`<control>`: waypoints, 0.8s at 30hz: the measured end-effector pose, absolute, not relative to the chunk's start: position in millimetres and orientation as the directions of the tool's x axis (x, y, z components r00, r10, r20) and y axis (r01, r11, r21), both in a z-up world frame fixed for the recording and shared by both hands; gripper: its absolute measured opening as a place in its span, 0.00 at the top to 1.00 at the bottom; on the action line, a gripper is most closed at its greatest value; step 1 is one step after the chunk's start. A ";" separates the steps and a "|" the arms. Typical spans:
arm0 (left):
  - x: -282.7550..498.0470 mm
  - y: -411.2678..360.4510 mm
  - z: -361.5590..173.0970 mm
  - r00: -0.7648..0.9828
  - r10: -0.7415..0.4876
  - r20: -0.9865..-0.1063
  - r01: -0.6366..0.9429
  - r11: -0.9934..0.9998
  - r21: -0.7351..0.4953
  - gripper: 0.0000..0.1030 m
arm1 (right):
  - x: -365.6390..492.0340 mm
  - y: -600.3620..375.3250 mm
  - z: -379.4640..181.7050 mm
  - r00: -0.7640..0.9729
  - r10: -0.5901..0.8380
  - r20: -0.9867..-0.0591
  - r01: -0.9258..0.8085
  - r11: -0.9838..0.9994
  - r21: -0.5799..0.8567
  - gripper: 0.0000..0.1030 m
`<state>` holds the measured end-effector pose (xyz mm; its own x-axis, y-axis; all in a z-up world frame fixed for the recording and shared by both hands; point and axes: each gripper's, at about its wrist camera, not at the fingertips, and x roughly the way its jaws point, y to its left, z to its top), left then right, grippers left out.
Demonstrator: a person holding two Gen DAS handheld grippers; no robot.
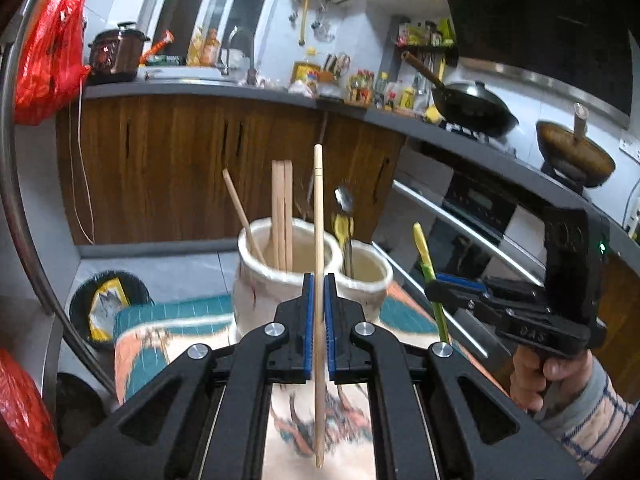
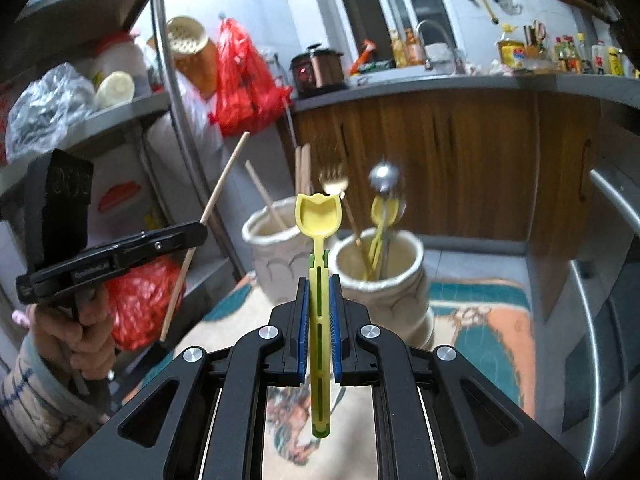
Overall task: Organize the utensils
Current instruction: 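Carry the chopstick with the left tool while the right tool carries the yellow utensil to the holder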
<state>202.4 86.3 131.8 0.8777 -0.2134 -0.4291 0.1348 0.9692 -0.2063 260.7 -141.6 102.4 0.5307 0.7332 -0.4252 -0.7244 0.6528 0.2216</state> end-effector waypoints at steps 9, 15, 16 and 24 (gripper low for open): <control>220.6 92.0 151.3 0.921 -0.224 -0.319 0.148 0.958 -0.246 0.96 | 283.3 -128.3 124.5 0.574 0.729 -0.372 -0.717 0.667 0.200 0.90; 231.5 94.9 155.8 0.948 -0.193 -0.254 0.131 0.961 -0.242 0.96 | 299.1 -126.2 131.0 0.597 0.744 -0.300 -0.711 0.664 0.233 0.90; 232.9 96.8 156.6 0.953 -0.191 -0.236 0.131 0.959 -0.250 0.96 | 301.3 -125.7 129.3 0.600 0.744 -0.293 -0.709 0.665 0.237 0.90; 251.0 108.2 151.8 0.960 -0.224 -0.168 0.159 0.929 -0.334 0.96 | 311.4 -123.4 125.8 0.625 0.741 -0.245 -0.701 0.671 0.242 0.90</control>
<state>251.0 108.2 151.8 0.9599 -0.2242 -0.1683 0.1585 0.9292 -0.3340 311.4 -123.4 125.8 0.6248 0.7414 -0.2450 -0.7010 0.6708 0.2423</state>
